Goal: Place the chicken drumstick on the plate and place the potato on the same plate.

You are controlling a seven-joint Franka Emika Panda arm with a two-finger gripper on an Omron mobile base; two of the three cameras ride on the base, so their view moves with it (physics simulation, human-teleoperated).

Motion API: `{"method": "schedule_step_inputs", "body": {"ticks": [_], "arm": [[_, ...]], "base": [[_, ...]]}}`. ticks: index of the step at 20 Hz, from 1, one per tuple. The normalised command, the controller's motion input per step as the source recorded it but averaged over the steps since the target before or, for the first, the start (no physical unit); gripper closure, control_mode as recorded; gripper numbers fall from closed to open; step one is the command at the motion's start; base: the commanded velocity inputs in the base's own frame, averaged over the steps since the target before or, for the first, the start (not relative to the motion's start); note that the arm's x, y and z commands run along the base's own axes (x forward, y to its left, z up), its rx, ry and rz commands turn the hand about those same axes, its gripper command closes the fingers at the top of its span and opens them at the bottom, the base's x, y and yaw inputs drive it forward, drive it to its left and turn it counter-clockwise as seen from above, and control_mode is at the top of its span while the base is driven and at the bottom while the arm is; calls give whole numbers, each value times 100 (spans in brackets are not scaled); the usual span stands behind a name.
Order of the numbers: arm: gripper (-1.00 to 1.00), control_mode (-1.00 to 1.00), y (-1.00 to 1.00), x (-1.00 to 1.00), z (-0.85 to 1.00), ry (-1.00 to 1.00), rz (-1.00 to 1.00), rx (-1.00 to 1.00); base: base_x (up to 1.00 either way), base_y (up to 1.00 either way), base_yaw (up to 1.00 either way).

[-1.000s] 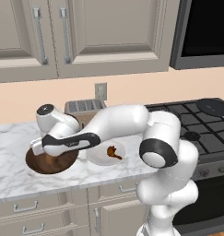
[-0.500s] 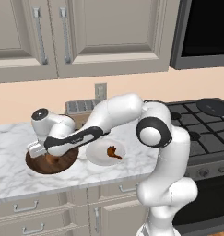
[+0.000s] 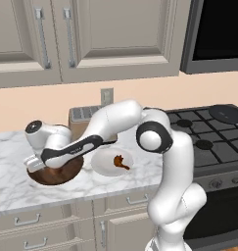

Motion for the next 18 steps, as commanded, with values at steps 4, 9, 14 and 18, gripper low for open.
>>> {"method": "schedule_step_inputs", "body": {"ticks": [4,9,14,18], "arm": [[-100,-100,-2,20,-35,0,0,-2],[-100,-100,-16,20,-25,0,0,-1],[-100,-100,-13,2,-30,0,0,-1],[-100,-100,-22,1,-16,-2,0,0]], "base": [[0,0,0],[0,0,0],[0,0,0],[0,0,0]]}}
